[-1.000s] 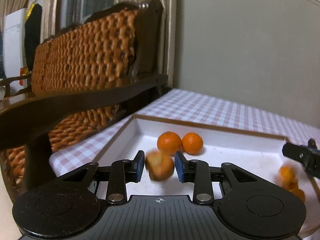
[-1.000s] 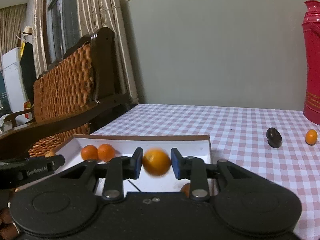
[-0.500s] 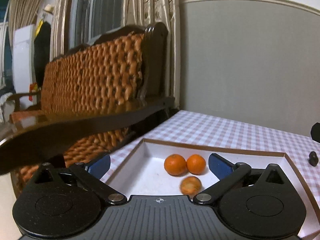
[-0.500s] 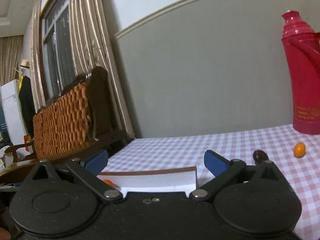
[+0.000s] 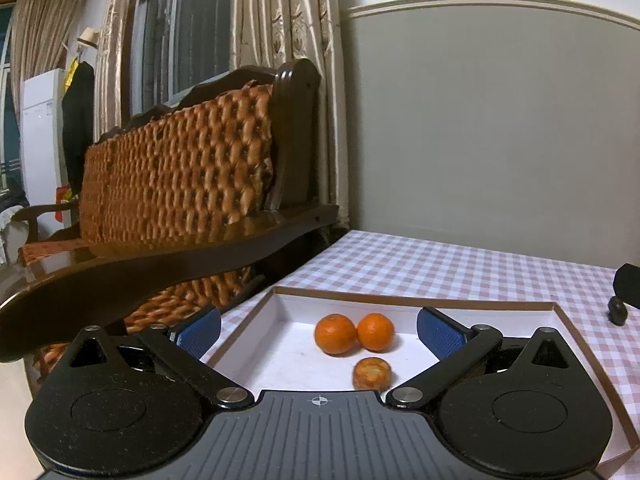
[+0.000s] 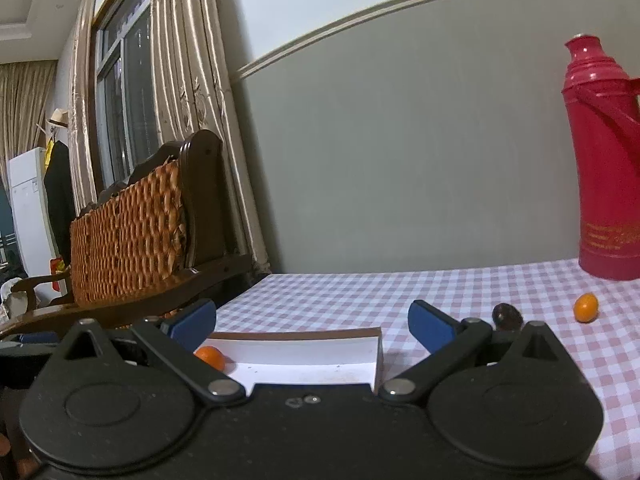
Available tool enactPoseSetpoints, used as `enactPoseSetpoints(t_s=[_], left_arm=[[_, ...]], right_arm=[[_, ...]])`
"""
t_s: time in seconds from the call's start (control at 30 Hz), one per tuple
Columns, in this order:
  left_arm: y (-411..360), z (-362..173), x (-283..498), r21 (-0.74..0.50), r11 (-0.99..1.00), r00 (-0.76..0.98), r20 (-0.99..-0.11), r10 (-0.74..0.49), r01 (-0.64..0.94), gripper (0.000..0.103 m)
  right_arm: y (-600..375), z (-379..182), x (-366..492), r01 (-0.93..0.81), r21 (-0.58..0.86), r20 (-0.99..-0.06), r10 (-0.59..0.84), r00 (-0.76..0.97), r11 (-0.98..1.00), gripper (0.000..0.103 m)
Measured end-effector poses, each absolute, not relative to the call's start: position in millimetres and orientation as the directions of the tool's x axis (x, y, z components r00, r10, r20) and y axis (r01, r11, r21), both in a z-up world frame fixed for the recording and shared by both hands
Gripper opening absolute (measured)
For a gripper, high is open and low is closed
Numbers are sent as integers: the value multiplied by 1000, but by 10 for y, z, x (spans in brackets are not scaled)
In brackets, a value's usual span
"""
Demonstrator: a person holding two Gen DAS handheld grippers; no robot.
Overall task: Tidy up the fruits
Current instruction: 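Lift both open tools from the box and move toward the remaining fruits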
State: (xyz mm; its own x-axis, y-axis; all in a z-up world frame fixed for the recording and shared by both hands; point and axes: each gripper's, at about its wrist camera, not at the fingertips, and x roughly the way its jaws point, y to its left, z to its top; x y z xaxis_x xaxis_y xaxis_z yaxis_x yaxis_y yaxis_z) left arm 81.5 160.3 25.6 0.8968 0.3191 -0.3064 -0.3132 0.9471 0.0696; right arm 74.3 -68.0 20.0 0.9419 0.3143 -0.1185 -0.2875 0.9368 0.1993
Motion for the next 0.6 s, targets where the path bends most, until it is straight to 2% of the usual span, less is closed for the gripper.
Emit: enactPoseSetpoints(t_s=[0.27, 0.6], left_arm=[[1259, 247, 834, 87, 968, 919, -305, 251, -236, 103], [763, 226, 895, 106, 984, 932, -322, 168, -141, 103]], right_arm=[[-847, 190, 724, -258, 198, -149, 289, 946, 946, 97], [-1199, 163, 706, -141, 218, -205, 187, 961, 966, 97]])
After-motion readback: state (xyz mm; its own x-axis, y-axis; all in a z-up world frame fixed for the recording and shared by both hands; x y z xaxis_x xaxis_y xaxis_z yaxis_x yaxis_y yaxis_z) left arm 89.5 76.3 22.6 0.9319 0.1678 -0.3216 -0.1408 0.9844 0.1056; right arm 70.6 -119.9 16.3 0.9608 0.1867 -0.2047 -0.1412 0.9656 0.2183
